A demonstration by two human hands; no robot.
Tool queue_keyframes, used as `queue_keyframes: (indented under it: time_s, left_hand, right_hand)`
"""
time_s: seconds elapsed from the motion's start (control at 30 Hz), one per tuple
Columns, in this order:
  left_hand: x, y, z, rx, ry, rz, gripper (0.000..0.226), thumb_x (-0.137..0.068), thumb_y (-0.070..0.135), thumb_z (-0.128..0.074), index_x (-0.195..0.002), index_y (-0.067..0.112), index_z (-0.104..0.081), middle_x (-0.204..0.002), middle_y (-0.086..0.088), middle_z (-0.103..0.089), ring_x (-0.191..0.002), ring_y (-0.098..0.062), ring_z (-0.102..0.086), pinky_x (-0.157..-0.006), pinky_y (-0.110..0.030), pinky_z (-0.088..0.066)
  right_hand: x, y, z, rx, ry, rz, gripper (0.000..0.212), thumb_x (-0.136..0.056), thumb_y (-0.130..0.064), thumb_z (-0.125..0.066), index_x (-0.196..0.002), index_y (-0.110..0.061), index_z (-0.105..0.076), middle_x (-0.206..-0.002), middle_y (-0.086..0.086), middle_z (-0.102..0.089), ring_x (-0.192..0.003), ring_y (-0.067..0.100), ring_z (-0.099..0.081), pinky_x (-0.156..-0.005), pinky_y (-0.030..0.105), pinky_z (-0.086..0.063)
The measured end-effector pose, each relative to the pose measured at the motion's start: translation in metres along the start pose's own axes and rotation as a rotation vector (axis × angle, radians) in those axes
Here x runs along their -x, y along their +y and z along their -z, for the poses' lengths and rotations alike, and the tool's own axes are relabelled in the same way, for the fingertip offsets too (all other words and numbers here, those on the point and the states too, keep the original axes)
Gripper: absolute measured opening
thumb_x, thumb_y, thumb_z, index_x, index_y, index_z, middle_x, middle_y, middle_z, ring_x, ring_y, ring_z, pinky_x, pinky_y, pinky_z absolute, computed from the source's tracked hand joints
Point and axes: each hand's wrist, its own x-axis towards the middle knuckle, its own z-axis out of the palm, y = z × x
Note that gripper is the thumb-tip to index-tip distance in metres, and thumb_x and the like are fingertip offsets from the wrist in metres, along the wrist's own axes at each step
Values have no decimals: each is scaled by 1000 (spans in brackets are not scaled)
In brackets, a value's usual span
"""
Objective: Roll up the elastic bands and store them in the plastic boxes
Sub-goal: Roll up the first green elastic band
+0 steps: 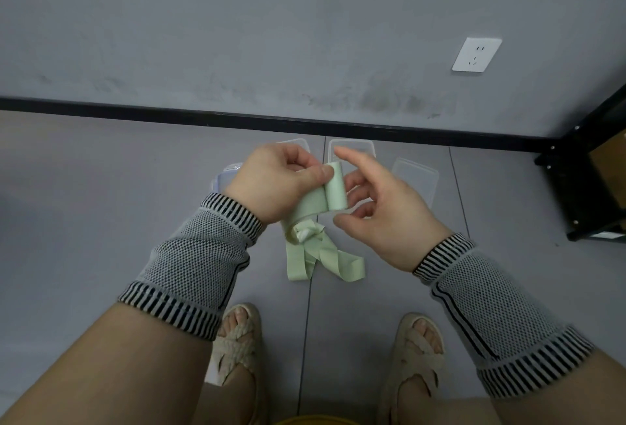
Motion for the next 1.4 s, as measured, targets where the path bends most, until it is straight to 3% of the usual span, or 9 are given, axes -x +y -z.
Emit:
queue_keyframes:
  time_s: [0.1,0.23,0.5,0.63,0.8,1.03,1.13,1.27,1.4]
  left_hand:
    - [3,0,2,-34,-66,7,12,-80,24,-72,-76,16,-64,-73,-5,-66,-66,-13,-58,-67,-28,-49]
    - [3,-3,2,-72,-109,6,14,-79,28,-72,-80,16,-66,-82,-10,-70,-72,-15,-61,-74,-31,-51]
    - [6,-3,9,-91,-172,-57,19,-93,12,-54,-91,25,-68,-86,11,-66,-69,10,-56,-61,0,-40]
    - [8,-1,10,-83,-172,-79,20,-91,10,-56,-92,26,-69,-92,3,-71,-75,5,-60,-65,-6,-46]
    - [8,2,9,-170,-67,-101,18,-89,15,-60,-83,29,-70,-85,-1,-72,-77,-14,-65,-70,-29,-54]
    - [8,4,0,-156,-14,-109,15,-86,16,-63,-78,26,-69,-85,-4,-72,-77,-15,-64,-77,-33,-53]
    - [6,6,-7,-108,13,-86,4,-83,18,-66,-82,18,-70,-86,-5,-72,-83,-20,-67,-80,-36,-55]
    - [4,5,-13,-126,60,-97,12,-76,27,-75,-80,18,-67,-79,1,-69,-73,-13,-64,-69,-25,-52]
    - [2,1,-12,-167,85,-103,14,-76,25,-75,-73,21,-62,-74,2,-66,-68,-11,-60,-67,-25,-50]
  right_hand:
    - [1,-3,0,144,-4,50,74,-73,-11,-78,-129,-45,-43,-89,-8,-56,-77,8,-58,-75,24,-53]
    - [2,-3,0,87,-13,58,66,-70,-10,-81,-110,-50,-48,-73,-11,-56,-63,1,-57,-65,13,-48]
    - [2,3,10,-179,-71,-45,60,-74,2,-75,-115,-36,-52,-78,-8,-65,-72,8,-64,-72,21,-53]
    - [3,3,15,-288,-101,-43,60,-75,9,-71,-121,-25,-52,-73,-12,-66,-71,5,-64,-73,20,-54]
    - [3,0,23,-249,-111,-26,60,-74,9,-71,-115,-31,-54,-75,-8,-64,-72,8,-62,-74,24,-55]
    - [1,-3,15,246,-20,46,53,-77,-11,-72,-122,-33,-55,-78,-8,-61,-68,6,-60,-70,19,-52]
    - [0,-1,11,277,56,52,52,-75,-11,-71,-121,-33,-57,-70,-12,-57,-64,4,-57,-68,21,-51]
    - [-1,0,8,238,85,53,60,-74,-4,-69,-124,-34,-57,-68,-18,-54,-64,2,-55,-68,16,-49]
    - [0,2,2,144,55,42,65,-76,1,-64,-128,-36,-53,-81,-18,-56,-70,5,-56,-77,27,-54]
